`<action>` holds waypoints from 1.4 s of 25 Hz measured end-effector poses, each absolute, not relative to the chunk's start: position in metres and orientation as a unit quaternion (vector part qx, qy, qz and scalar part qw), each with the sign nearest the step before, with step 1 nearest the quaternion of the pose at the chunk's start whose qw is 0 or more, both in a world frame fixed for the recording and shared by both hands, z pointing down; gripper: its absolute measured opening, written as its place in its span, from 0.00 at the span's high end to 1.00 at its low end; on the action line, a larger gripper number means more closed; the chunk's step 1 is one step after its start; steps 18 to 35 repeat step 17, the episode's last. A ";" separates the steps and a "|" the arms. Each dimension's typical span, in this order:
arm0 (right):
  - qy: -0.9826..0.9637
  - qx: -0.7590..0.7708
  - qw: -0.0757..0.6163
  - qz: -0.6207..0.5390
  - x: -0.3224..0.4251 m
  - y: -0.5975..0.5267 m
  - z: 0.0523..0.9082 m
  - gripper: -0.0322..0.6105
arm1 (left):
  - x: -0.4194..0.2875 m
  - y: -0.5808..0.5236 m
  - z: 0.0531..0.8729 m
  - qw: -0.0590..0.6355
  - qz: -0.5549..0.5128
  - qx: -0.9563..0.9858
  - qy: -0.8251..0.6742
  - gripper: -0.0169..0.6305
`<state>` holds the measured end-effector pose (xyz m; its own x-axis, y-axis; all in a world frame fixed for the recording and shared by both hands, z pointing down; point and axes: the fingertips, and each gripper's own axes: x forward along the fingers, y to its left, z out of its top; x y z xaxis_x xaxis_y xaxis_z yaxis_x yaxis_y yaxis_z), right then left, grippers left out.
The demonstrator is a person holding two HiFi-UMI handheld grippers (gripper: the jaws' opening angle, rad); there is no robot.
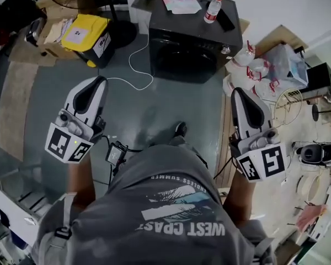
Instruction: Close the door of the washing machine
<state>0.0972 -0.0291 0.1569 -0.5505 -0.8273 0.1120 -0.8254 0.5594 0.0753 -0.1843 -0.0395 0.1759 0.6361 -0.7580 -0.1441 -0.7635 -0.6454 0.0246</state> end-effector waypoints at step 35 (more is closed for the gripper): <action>-0.871 0.485 0.077 -0.003 0.096 -0.010 0.161 0.91 | -0.156 -0.035 0.193 0.001 0.068 -0.928 0.365 0.92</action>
